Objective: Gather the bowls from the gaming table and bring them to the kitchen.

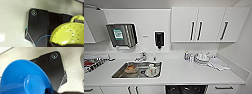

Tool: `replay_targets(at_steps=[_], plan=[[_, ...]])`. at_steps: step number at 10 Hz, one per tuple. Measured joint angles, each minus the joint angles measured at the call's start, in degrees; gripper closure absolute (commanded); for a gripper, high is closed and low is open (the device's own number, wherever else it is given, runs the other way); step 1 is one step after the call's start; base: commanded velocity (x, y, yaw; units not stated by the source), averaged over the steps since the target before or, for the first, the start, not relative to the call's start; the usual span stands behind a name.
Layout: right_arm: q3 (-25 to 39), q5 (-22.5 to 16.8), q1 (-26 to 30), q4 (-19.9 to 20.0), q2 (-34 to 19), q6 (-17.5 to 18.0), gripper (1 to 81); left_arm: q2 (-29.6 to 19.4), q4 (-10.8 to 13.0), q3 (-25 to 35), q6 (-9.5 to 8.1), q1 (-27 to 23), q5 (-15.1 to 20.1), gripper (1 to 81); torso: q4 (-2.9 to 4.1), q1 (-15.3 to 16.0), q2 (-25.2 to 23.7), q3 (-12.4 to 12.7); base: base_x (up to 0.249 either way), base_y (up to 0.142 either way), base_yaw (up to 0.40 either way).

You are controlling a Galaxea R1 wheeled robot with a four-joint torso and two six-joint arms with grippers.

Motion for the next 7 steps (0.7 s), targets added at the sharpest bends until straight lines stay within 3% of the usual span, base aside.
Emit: replay_targets(at_steps=[5, 7], plan=[[0.0, -0.3, -0.3, 0.0, 0.0, 0.0, 81.1, -0.4, 0.0, 0.0, 0.00, 0.5, -2.2, 81.1, 0.00, 0.0, 0.0, 0.0, 0.000, 0.000, 0.000], [0.0, -0.3, -0.3, 0.0, 0.0, 0.0, 81.1, -1.0, 0.0, 0.2, 0.00, 0.5, -5.7, 81.1, 0.00, 0.0, 0.0, 0.0, 0.000, 0.000, 0.000]])
